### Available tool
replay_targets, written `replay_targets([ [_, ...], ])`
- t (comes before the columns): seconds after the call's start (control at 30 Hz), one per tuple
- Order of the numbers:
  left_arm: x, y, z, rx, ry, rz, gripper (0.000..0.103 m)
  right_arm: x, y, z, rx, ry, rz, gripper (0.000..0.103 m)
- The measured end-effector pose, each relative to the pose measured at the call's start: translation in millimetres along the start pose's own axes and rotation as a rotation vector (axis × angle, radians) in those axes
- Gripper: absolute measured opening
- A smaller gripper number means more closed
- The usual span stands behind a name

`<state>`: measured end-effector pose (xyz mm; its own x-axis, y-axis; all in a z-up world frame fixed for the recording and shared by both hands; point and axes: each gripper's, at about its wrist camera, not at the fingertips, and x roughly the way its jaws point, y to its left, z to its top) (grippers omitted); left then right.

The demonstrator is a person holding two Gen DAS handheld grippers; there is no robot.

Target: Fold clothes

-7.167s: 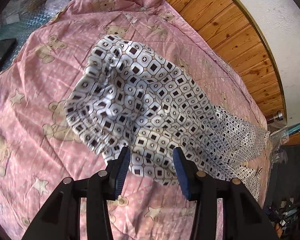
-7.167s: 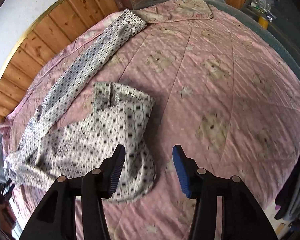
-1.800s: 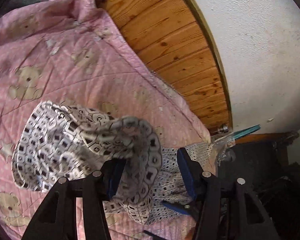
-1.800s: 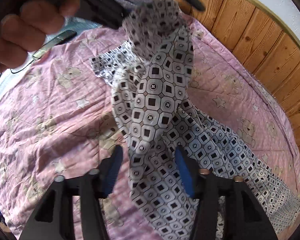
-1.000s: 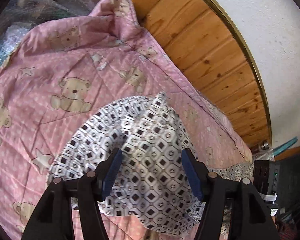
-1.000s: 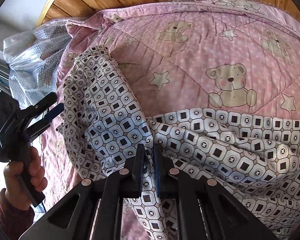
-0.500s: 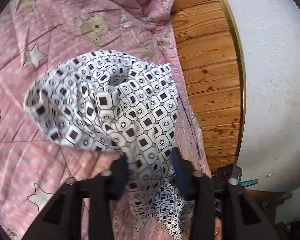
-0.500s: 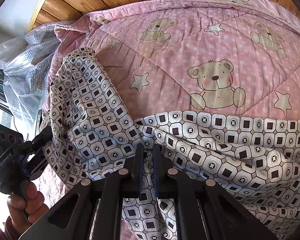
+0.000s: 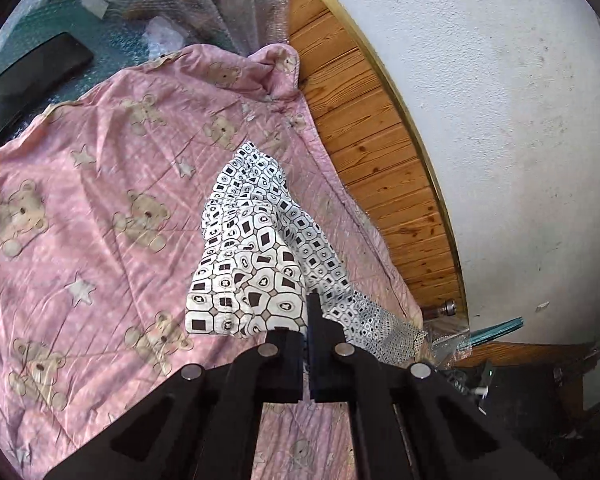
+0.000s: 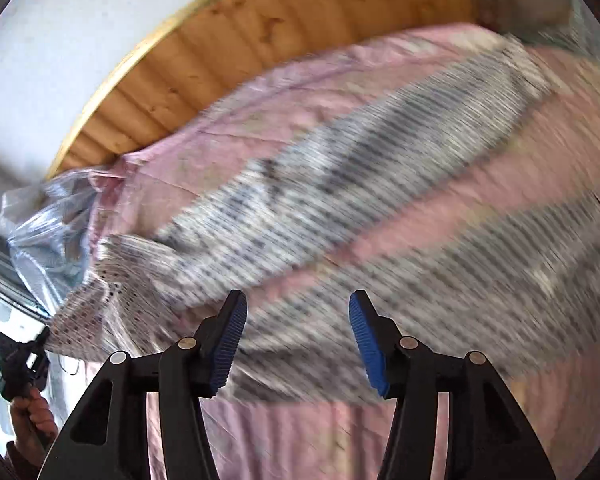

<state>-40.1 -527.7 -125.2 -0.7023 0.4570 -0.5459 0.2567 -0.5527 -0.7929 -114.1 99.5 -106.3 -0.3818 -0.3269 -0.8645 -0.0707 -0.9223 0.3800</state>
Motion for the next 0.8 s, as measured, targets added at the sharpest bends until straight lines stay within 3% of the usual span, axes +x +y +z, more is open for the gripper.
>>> replay_targets([
  [0.07, -10, -4, -7, 0.009, -0.019, -0.017, 0.0, -18, -69, -56, 0.116, 0.035, -0.165, 0.054],
  [0.13, -16, -12, -11, 0.02, -0.032, -0.024, 0.0, -41, -136, -94, 0.261, 0.023, -0.263, 0.054],
  [0.2, -22, -21, -12, 0.03, -0.041, -0.03, 0.0, -58, -183, -108, 0.377, -0.028, -0.276, 0.054],
  [0.27, -26, -33, -12, 0.048, -0.042, -0.034, 0.0, -63, -212, -99, 0.406, -0.076, -0.251, 0.056],
  [0.37, -27, -58, -12, 0.113, -0.024, -0.026, 0.0, -41, -240, -61, 0.399, -0.078, -0.277, 0.054],
  [0.43, -26, -71, -11, 0.139, -0.022, -0.014, 0.0, -13, -244, -23, 0.35, 0.026, -0.312, 0.039],
  [0.47, -26, -78, -11, 0.152, -0.021, -0.008, 0.0, -20, -238, -3, 0.314, -0.035, -0.278, 0.028],
  [0.5, -28, -83, -11, 0.161, -0.024, 0.001, 0.0, -27, -232, 16, 0.277, -0.102, -0.241, 0.027],
  [0.57, -35, -84, -13, 0.164, -0.039, 0.04, 0.0, -71, -226, 43, 0.31, -0.343, 0.003, 0.028],
  [0.6, -39, -83, -14, 0.159, -0.049, 0.064, 0.0, -89, -226, 49, 0.335, -0.432, 0.09, 0.031],
  [0.63, -42, -76, -15, 0.134, -0.057, 0.082, 0.0, -101, -227, 52, 0.353, -0.472, 0.117, 0.039],
  [0.7, -45, -62, -19, 0.095, -0.065, 0.125, 0.0, -101, -237, 47, 0.387, -0.43, 0.064, 0.044],
  [0.8, -39, -41, -31, 0.068, -0.039, 0.191, 0.0, -73, -239, 18, 0.412, -0.268, -0.059, 0.045],
])
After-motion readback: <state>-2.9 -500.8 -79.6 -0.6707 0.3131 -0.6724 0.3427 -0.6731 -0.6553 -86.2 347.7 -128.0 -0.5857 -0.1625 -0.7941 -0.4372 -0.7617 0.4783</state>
